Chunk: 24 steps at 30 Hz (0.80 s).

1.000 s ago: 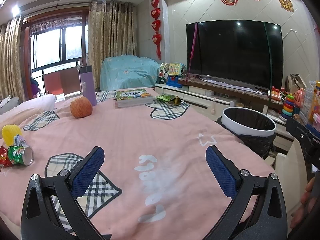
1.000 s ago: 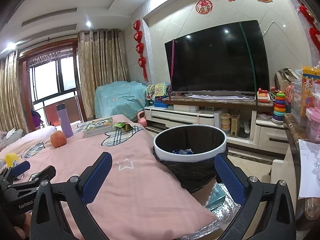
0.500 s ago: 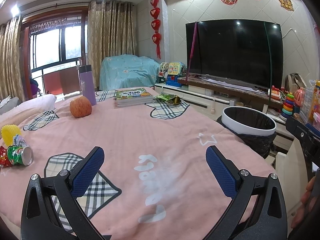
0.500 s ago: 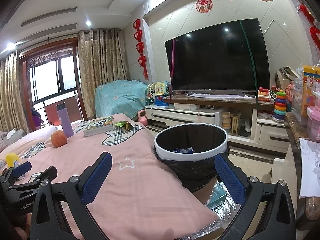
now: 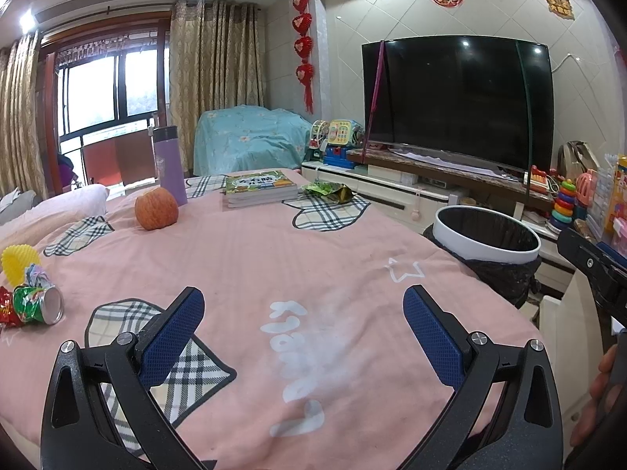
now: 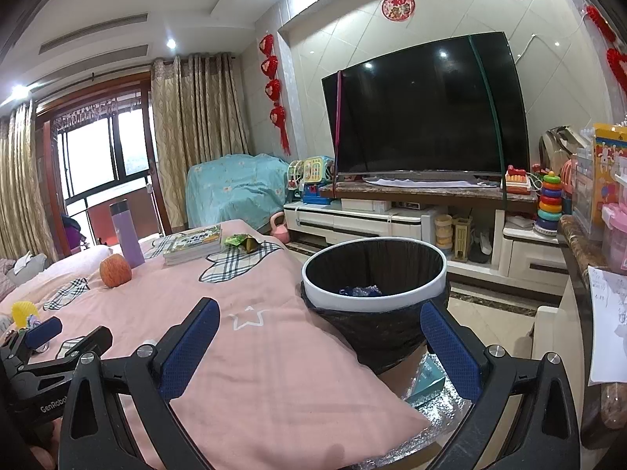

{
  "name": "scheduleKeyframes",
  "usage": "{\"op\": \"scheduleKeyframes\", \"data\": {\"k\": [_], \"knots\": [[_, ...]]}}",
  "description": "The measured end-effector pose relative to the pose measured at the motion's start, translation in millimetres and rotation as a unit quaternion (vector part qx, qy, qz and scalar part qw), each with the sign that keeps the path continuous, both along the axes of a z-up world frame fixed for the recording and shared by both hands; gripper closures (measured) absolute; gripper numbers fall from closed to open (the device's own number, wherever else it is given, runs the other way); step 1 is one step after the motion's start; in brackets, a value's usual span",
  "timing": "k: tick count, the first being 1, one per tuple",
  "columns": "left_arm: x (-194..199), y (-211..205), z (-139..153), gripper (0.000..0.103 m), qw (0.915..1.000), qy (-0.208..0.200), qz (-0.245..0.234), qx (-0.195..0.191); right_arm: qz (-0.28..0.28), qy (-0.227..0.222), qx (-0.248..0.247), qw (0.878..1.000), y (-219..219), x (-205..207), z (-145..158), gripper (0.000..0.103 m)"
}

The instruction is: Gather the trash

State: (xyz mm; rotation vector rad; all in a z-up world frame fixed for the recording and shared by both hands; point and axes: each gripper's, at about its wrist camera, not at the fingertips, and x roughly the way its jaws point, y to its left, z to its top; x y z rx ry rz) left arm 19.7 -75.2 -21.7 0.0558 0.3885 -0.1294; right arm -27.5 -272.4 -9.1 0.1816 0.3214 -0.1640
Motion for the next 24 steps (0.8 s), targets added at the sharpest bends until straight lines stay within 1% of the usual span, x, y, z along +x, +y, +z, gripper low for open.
{"op": "scheduleKeyframes", "data": {"k": [24], "knots": [[3.8,3.2,-3.0,0.000,0.9999,0.007,-0.010,-0.002,0.003,0.007,0.002,1.000,-1.9,4.3,-3.3,0.000]]}}
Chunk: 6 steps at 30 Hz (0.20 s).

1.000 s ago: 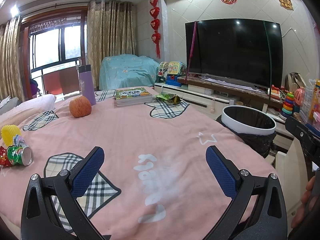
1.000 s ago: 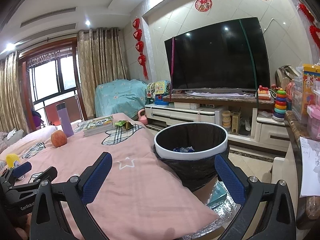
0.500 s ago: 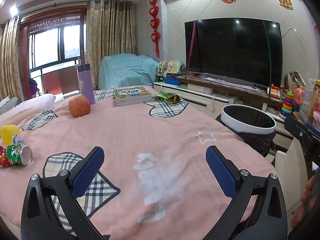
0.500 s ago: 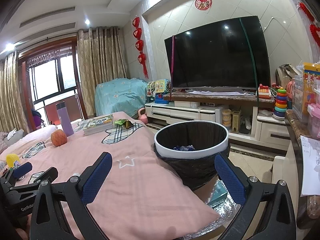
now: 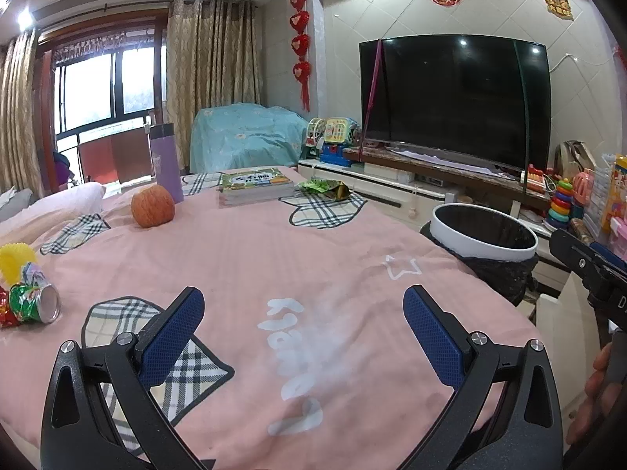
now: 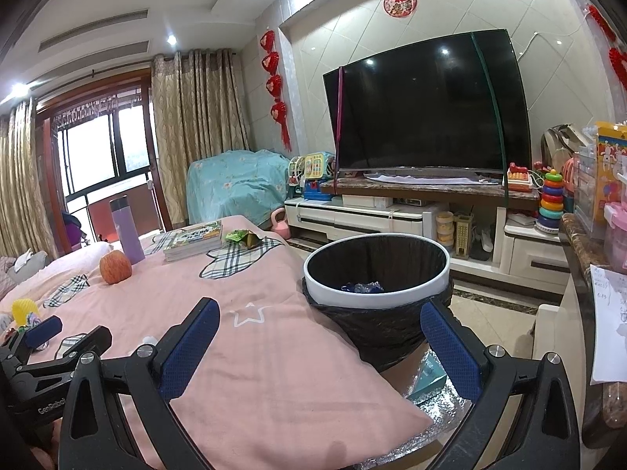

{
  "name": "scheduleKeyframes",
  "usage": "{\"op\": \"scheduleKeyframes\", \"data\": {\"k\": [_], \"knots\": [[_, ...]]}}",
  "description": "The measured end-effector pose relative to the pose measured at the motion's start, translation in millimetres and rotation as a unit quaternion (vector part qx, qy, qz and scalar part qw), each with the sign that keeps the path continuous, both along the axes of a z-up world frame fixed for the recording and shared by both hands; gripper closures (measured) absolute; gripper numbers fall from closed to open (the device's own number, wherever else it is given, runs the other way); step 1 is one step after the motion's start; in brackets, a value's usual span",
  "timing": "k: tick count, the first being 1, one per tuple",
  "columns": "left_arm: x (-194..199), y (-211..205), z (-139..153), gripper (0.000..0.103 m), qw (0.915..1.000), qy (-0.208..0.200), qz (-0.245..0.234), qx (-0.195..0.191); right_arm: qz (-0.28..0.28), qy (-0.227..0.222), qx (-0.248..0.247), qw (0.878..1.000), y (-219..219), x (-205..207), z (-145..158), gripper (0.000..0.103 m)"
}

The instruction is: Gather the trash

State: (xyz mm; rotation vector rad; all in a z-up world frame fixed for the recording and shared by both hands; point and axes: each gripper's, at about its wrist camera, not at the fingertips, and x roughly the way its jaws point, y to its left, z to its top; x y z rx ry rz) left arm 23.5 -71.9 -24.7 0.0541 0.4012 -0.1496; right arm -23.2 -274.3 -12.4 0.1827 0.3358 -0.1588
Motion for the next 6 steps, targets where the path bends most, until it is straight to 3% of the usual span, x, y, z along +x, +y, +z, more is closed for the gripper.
{"op": "scheduleKeyframes", "data": {"k": [6], "knots": [[1.3,3.6,-0.7,0.000,1.0000,0.006,-0.004,-0.005,0.002,0.006,0.000,1.000,0.2,3.8,-1.4,0.000]]}}
